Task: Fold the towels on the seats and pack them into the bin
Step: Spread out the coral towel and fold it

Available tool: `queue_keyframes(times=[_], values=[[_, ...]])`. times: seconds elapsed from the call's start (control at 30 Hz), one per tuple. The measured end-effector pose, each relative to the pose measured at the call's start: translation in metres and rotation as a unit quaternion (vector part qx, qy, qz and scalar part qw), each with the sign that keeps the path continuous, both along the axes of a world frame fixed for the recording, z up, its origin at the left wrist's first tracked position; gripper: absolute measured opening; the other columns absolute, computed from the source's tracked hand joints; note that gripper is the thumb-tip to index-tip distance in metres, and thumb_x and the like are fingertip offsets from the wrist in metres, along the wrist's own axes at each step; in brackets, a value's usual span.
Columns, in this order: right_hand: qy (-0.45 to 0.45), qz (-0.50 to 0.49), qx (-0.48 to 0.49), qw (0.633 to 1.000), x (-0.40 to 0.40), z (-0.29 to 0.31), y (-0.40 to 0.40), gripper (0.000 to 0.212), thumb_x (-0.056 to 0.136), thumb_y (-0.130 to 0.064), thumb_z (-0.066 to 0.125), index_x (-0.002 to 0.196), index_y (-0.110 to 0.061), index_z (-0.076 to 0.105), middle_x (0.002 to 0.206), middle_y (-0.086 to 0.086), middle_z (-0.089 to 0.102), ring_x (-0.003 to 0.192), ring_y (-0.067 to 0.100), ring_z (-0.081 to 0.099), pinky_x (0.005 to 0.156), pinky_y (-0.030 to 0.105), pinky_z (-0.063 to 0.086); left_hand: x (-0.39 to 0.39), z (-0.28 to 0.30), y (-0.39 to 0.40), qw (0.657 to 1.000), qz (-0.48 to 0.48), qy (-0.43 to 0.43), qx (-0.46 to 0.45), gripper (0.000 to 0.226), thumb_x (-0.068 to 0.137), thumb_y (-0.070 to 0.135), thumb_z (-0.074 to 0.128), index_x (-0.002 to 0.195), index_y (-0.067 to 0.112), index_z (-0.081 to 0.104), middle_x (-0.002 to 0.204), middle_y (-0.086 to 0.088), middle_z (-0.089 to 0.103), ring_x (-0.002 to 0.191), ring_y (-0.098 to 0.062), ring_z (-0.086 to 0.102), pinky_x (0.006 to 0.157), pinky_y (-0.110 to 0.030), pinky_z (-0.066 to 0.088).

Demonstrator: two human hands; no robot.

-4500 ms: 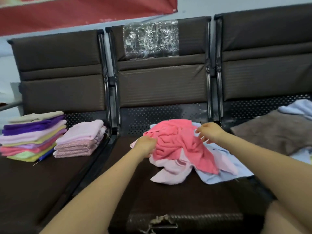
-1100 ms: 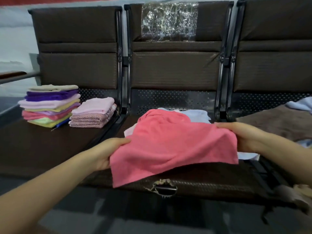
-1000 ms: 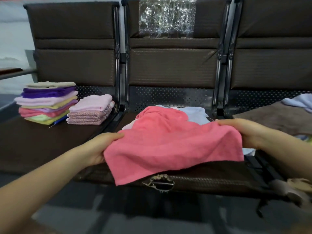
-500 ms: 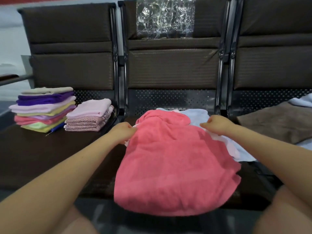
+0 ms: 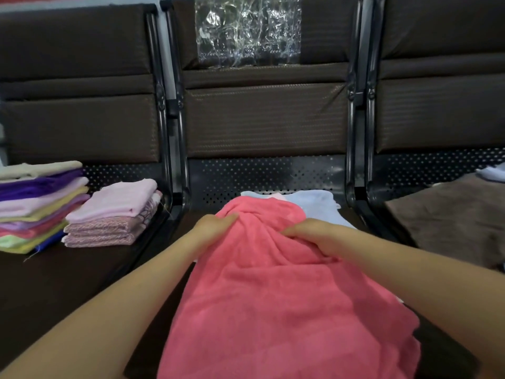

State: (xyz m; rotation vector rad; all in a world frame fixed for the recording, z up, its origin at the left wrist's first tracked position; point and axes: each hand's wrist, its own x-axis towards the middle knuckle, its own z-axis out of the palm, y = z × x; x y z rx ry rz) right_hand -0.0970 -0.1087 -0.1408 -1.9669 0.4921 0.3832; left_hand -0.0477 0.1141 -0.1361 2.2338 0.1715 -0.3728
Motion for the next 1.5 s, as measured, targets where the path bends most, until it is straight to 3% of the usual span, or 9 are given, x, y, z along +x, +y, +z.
queue_keyframes(times=[0.17, 0.33, 0.57, 0.7, 0.87, 1.0, 1.1, 1.33, 1.5], values=[[-0.044, -0.037, 0.017, 0.998, 0.002, 0.005, -0.002, 0.018, 0.086, -0.031, 0.068, 0.082, -0.015, 0.06, 0.075, 0.005, 0.058, 0.068, 0.017, 0.054, 0.062, 0.026, 0.044, -0.004, 0.007, 0.015, 0.985, -0.016, -0.155, 0.074, 0.05, 0.093, 0.054, 0.045, 0.061, 0.016, 0.048, 0.064, -0.003, 0.051, 0.063, -0.019, 0.049, 0.059, -0.032, 0.037], [-0.174, -0.207, 0.077, 0.96, 0.003, 0.029, -0.01, 0.032, 0.064, -0.043, 0.067, 0.085, -0.019, 0.065, 0.085, 0.007, 0.062, 0.094, 0.025, 0.058, 0.091, 0.035, 0.044, -0.004, 0.017, 0.033, 0.981, 0.06, -0.167, -0.082, 0.037, 0.094, 0.038, 0.053, 0.078, 0.006, 0.062, 0.078, -0.01, 0.057, 0.076, -0.02, 0.05, 0.069, -0.035, 0.04], [-0.194, -0.072, 0.363, 0.909, -0.015, 0.063, -0.041, 0.024, 0.098, -0.025, 0.047, 0.089, -0.016, 0.067, 0.07, -0.002, 0.065, 0.064, 0.011, 0.06, 0.062, 0.023, 0.048, -0.005, 0.045, 0.049, 0.941, 0.137, -0.158, -0.265, 0.056, 0.085, 0.044, 0.055, 0.121, 0.002, 0.058, 0.134, -0.025, 0.05, 0.125, -0.036, 0.049, 0.105, -0.046, 0.038], [-0.152, -0.093, 0.362, 0.915, -0.022, 0.054, -0.036, 0.026, 0.095, -0.032, 0.057, 0.079, -0.015, 0.066, 0.066, 0.0, 0.067, 0.057, 0.012, 0.063, 0.056, 0.022, 0.053, -0.018, 0.036, 0.05, 0.957, 0.083, -0.187, -0.207, 0.025, 0.094, 0.031, 0.056, 0.073, 0.017, 0.06, 0.085, -0.009, 0.062, 0.085, -0.022, 0.054, 0.077, -0.035, 0.04], [-0.036, -0.042, -0.017, 0.998, -0.026, 0.038, -0.044, 0.018, 0.092, -0.024, 0.059, 0.096, -0.007, 0.064, 0.087, 0.011, 0.065, 0.069, 0.017, 0.059, 0.06, 0.022, 0.049, -0.034, 0.02, 0.065, 0.982, -0.083, -0.14, -0.092, 0.042, 0.09, 0.032, 0.063, 0.053, 0.022, 0.045, 0.057, 0.004, 0.04, 0.06, -0.013, 0.038, 0.055, -0.029, 0.026], [0.045, 0.097, -0.271, 0.957, -0.04, 0.036, -0.051, 0.027, 0.089, -0.018, 0.053, 0.064, -0.009, 0.057, 0.048, 0.006, 0.06, 0.04, 0.015, 0.052, 0.046, 0.022, 0.041, -0.049, 0.007, 0.073, 0.973, -0.228, 0.025, 0.02, 0.035, 0.087, 0.037, 0.067, 0.059, 0.023, 0.053, 0.055, 0.009, 0.04, 0.053, -0.009, 0.038, 0.046, -0.022, 0.03], [-0.077, 0.106, -0.345, 0.93, -0.028, 0.033, -0.051, 0.014, 0.086, -0.022, 0.061, 0.074, -0.015, 0.061, 0.077, 0.005, 0.065, 0.069, 0.019, 0.06, 0.065, 0.027, 0.046, -0.047, 0.004, 0.067, 0.98, -0.193, 0.015, 0.034, 0.022, 0.09, 0.037, 0.062, 0.075, 0.021, 0.058, 0.063, 0.006, 0.043, 0.055, -0.008, 0.04, 0.044, -0.018, 0.034], [-0.236, 0.088, -0.153, 0.956, -0.004, 0.018, 0.024, 0.048, 0.094, -0.034, 0.058, 0.134, -0.008, 0.052, 0.129, 0.007, 0.059, 0.12, 0.02, 0.054, 0.103, 0.028, 0.037, -0.028, -0.004, 0.047, 0.997, -0.077, -0.016, -0.013, 0.035, 0.093, 0.043, 0.054, 0.073, 0.016, 0.06, 0.062, 0.0, 0.052, 0.056, -0.014, 0.047, 0.052, -0.025, 0.04], [-0.145, 0.125, -0.093, 0.977, 0.001, 0.001, 0.043, 0.048, 0.091, -0.05, 0.055, 0.103, -0.006, 0.07, 0.106, 0.006, 0.068, 0.097, 0.016, 0.059, 0.093, 0.033, 0.047, -0.023, -0.01, 0.026, 0.992, -0.071, -0.054, -0.084, 0.029, 0.093, 0.033, 0.059, 0.089, 0.008, 0.073, 0.093, -0.009, 0.071, 0.089, -0.024, 0.065, 0.088, -0.039, 0.051]])
